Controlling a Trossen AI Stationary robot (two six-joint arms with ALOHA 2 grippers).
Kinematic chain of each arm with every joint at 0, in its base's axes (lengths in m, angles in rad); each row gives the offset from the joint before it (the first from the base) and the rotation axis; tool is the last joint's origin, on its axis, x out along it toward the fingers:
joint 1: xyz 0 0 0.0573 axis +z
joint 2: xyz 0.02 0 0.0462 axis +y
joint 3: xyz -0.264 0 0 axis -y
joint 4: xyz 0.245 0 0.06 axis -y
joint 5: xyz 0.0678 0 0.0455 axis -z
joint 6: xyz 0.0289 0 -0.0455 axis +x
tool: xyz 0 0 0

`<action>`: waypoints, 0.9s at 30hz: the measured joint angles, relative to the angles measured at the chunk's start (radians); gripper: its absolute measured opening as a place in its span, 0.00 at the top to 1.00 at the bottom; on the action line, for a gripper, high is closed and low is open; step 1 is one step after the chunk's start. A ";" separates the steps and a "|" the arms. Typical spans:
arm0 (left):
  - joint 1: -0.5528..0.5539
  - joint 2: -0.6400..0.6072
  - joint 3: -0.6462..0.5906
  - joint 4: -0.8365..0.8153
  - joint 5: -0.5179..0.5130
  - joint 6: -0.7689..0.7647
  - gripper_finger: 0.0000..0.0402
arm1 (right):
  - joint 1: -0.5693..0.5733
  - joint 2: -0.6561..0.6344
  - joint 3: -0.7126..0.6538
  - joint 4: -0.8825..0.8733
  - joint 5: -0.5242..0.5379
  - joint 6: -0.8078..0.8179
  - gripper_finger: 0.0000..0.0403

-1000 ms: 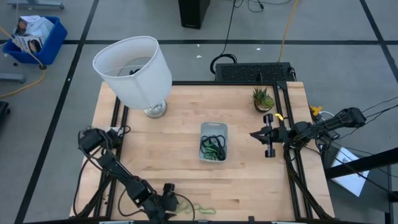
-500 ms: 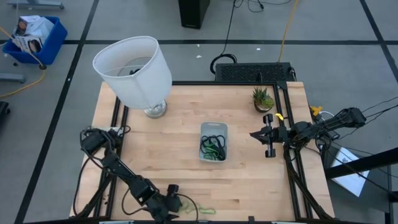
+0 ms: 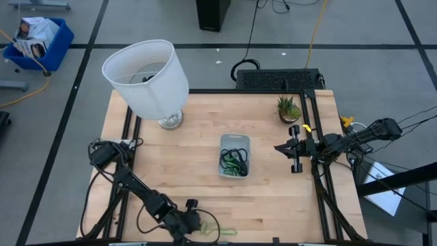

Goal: Pick and place rubber bands into bin
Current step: Put the green rubber band into the gray container

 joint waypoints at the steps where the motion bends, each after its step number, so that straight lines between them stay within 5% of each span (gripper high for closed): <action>1: 0.004 0.000 -0.001 0.000 0.003 0.008 0.93 | 0.000 0.000 0.000 0.000 0.000 0.000 1.00; 11: 0.007 -0.038 -0.003 -0.030 0.010 0.134 0.98 | 0.000 0.000 0.000 0.000 0.000 0.001 1.00; 22: -0.017 -0.368 -0.004 -0.388 -0.342 0.279 0.99 | 0.000 0.000 0.000 -0.004 0.000 0.008 1.00; 27: -0.027 -0.525 -0.102 -0.407 -0.435 0.292 0.99 | 0.000 0.000 0.000 -0.005 0.000 0.007 1.00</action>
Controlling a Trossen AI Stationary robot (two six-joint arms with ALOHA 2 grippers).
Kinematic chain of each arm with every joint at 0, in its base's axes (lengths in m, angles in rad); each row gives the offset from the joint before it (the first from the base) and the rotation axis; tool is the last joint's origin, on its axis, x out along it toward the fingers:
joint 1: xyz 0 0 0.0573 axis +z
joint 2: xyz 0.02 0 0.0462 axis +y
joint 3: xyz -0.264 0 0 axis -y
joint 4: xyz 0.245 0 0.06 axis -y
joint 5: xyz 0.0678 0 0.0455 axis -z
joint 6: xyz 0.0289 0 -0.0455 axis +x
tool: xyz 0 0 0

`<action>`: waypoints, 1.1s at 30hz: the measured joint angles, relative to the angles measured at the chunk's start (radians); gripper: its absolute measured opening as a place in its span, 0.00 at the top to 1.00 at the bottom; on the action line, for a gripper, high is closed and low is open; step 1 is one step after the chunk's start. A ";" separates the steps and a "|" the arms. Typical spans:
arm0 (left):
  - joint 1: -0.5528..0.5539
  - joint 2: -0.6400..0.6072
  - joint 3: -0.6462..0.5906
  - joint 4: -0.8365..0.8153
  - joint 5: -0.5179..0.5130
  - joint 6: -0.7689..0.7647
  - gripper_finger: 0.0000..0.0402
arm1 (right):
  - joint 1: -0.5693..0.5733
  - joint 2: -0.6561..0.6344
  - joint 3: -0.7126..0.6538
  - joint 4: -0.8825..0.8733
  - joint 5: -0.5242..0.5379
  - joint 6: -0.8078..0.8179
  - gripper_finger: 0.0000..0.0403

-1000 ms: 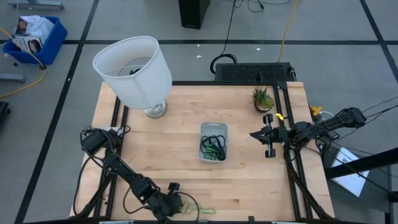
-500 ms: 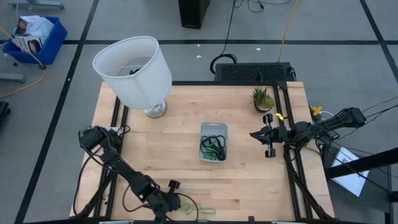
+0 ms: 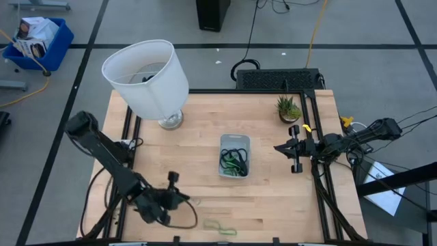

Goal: Pick and place rubber bands into bin
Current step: Put the green rubber band into the gray container

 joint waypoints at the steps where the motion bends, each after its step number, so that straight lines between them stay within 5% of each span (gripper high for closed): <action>1: 0.000 -0.034 -0.037 0.015 -0.010 -0.005 0.99 | 0.000 0.000 0.000 0.000 0.000 0.000 1.00; 10: 0.031 -0.279 -0.495 0.447 -0.062 -0.077 0.99 | 0.000 0.000 0.000 -0.001 0.000 0.000 1.00; 14: 0.104 -0.302 -0.582 0.616 -0.059 -0.070 0.99 | 0.000 0.000 0.000 -0.003 0.001 -0.002 1.00; 22: 0.317 -0.235 -0.431 0.620 0.124 0.100 0.99 | 0.000 0.000 0.000 0.000 0.002 -0.017 1.00; 33: 0.581 0.051 -0.150 0.588 0.375 0.250 0.99 | 0.000 0.000 0.000 0.000 0.002 -0.009 1.00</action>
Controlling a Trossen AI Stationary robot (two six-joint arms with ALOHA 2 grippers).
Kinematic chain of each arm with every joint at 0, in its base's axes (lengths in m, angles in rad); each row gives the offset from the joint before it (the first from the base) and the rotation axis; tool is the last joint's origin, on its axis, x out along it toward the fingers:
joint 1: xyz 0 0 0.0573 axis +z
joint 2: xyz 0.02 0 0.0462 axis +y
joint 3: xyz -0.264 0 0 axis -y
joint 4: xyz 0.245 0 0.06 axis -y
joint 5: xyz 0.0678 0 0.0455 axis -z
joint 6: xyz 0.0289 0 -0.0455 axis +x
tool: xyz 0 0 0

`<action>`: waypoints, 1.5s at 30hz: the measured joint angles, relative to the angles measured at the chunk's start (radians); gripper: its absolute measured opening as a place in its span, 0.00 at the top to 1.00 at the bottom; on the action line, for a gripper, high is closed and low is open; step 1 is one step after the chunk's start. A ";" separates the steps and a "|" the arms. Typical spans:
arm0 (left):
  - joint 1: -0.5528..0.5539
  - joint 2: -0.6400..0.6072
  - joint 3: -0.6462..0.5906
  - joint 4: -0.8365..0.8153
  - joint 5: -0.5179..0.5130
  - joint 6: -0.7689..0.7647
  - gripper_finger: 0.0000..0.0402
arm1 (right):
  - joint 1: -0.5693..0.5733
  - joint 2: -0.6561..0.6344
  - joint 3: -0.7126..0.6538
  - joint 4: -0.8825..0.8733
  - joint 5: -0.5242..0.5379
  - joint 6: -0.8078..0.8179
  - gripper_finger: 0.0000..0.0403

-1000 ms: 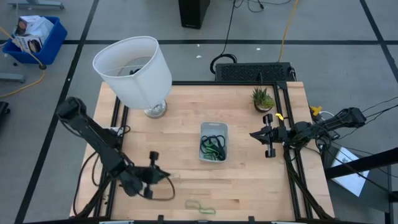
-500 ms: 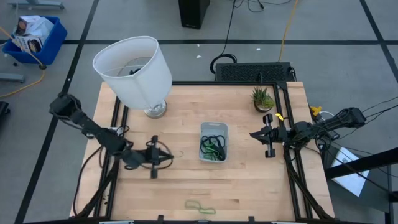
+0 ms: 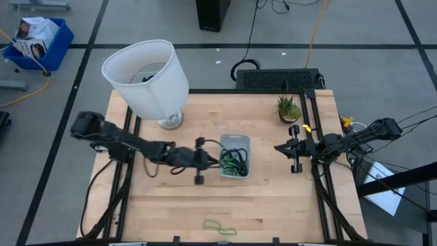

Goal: Pick and place rubber bands into bin
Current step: Put the green rubber band into the gray container

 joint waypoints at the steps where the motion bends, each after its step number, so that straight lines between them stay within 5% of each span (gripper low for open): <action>1: 0.016 0.029 0.020 0.001 0.018 0.002 0.99 | 0.000 0.000 0.000 0.000 0.000 0.000 1.00; 13: 0.107 0.232 0.155 0.009 0.164 0.006 0.95 | 0.000 0.000 0.000 -0.007 0.000 -0.014 1.00; 24: 0.109 0.215 0.155 0.001 0.143 -0.002 0.45 | 0.000 0.000 0.000 -0.015 -0.001 -0.016 1.00; 30: 0.095 0.154 0.155 -0.025 0.151 0.024 0.34 | 0.000 0.000 0.000 -0.017 -0.001 -0.015 1.00; 34: 0.026 0.047 0.155 -0.105 0.094 0.095 0.45 | 0.000 0.000 0.000 -0.031 -0.001 -0.002 1.00; 41: -0.131 -0.208 0.155 -0.304 -0.165 0.127 0.93 | 0.000 0.000 0.000 -0.038 -0.001 0.018 1.00; 45: -0.197 -0.344 0.155 -0.449 -0.266 0.147 0.97 | 0.000 0.000 0.000 -0.039 -0.001 0.034 1.00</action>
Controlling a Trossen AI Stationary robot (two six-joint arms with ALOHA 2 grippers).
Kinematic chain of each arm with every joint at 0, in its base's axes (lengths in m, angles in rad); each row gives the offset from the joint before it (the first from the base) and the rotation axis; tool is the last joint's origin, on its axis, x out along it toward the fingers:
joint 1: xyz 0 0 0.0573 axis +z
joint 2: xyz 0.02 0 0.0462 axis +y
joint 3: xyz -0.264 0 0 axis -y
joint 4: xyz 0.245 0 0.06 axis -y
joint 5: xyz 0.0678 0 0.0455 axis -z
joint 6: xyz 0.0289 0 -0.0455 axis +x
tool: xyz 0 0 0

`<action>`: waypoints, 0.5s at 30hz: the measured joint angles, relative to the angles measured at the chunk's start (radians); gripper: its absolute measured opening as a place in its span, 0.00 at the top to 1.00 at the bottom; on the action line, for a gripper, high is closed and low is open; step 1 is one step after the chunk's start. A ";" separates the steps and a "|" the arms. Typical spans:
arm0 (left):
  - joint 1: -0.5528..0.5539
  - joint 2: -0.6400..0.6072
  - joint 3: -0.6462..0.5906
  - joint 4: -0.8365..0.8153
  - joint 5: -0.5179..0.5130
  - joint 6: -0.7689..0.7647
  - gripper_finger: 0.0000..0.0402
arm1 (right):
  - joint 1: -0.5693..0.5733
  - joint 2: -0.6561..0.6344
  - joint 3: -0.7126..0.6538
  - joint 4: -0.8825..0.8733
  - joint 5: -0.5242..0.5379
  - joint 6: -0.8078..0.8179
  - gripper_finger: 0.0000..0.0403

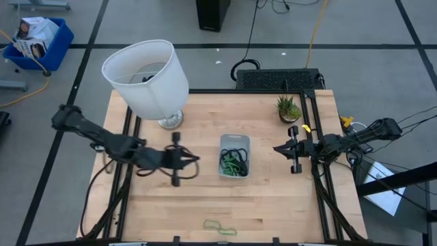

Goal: Pick and place rubber bands into bin
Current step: Put the green rubber band into the gray container

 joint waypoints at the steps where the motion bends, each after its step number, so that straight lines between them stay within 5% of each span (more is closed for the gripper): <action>1: -0.012 -0.031 -0.003 -0.023 -0.024 0.000 0.97 | 0.000 0.000 0.000 0.000 0.000 0.000 1.00; 7: -0.026 -0.209 -0.180 0.055 -0.066 -0.028 0.99 | 0.000 0.000 0.000 0.001 0.000 0.000 1.00; 15: 0.016 -0.428 -0.559 0.545 -0.042 -0.066 0.99 | 0.000 0.000 0.000 0.001 0.000 0.015 1.00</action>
